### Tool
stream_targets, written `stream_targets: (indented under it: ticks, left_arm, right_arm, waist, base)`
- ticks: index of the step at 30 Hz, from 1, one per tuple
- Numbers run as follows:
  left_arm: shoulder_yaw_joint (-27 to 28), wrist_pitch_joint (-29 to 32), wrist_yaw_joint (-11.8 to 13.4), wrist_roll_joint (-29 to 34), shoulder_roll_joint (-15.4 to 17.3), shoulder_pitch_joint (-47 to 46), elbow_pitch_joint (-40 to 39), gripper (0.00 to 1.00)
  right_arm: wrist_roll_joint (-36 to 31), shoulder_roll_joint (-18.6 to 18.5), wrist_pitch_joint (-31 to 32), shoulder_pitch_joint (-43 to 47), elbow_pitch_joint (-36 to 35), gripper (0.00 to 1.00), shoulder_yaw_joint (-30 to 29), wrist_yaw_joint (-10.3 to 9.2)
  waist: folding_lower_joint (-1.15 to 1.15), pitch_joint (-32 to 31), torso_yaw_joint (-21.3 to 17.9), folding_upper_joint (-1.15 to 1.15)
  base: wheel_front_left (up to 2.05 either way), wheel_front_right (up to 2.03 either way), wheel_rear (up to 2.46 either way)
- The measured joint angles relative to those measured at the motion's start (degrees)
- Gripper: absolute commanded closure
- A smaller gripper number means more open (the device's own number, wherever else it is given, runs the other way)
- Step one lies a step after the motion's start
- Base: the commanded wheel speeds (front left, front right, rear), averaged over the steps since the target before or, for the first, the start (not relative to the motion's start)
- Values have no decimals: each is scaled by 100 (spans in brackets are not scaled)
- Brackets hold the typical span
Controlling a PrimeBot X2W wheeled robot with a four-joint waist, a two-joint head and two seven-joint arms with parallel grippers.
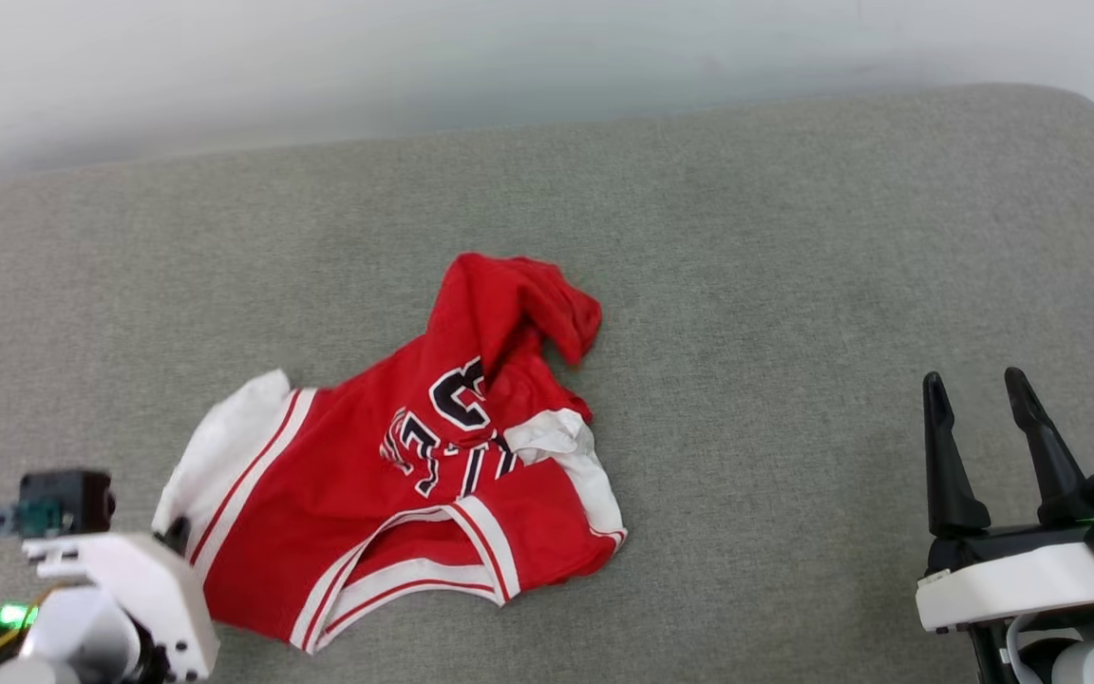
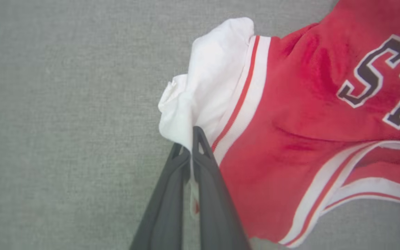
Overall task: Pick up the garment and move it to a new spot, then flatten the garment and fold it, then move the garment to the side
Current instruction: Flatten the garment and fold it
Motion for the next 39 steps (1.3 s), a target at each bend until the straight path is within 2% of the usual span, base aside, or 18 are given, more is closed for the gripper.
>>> stream_targets:
  ticks: [3, 7, 8, 9, 10, 14, 22, 28, 31, 34, 39]
  left_arm:
    - [118, -103, 154, -112, -43, 443, -75, 100]
    - [35, -211, 152, -248, -282, 759, -87, 100]
    - [-3, -275, 120, -248, -356, 770, -89, 80]
    - [-31, -358, 91, -248, -432, 767, -99, 32]
    - [-59, -450, 70, -238, -491, 762, -102, 0]
    - [-77, -956, 36, -109, -688, 722, -92, 0]
    - [-19, -2353, -24, 393, -945, 541, -276, 0]
    - [-58, -2980, -8, 714, -1042, 441, -474, 0]
    - [-82, -3097, 45, 823, -1082, 403, -651, 0]
    - [-127, -3138, 88, 902, -1112, 369, -817, 0]
    - [-210, -3179, 120, 1024, -1143, 243, -1023, 0]
  right_arm:
    - [-29, 0, 69, 14, -66, 0, 1, 1]
    - [-66, 0, 148, 64, -138, 0, -29, 1]
    - [-66, 0, 180, 79, -152, 0, -43, 1]
    - [-66, 0, 193, 87, -166, 0, -57, 1]
    - [-66, 0, 227, 109, -183, 0, -74, 1]
    - [-27, 0, 342, 205, -229, 0, -132, 1]
    - [108, 0, 554, 342, -323, 0, -210, 1]
    - [288, -1, 871, 397, -336, 0, -214, 0]
    - [357, 0, 1477, 393, -214, 0, -96, 0]
    - [490, -40, 2397, 244, -76, 0, 163, 0]
    - [922, -411, 3898, -248, 94, 0, 815, 0]
  waist:
    - [0, -83, 64, 0]
    - [0, -194, 102, 0]
    - [0, -224, 109, 0]
    - [0, -259, 115, 0]
    - [0, -297, 123, 0]
    - [0, -469, 141, 0]
    - [0, -782, 129, 0]
    - [0, -800, 169, 0]
    - [0, -758, 220, 0]
    - [0, -688, 284, 0]
    - [0, -510, 449, 0]
  base:
    - [0, 0, 0]
    - [0, 0, 0]
    - [0, 0, 0]
    - [0, 0, 0]
    - [0, 0, 0]
    - [0, 0, 0]
    - [0, 0, 0]
    - [0, 0, 0]
    - [0, 0, 0]
    - [0, 0, 0]
    - [0, 0, 0]
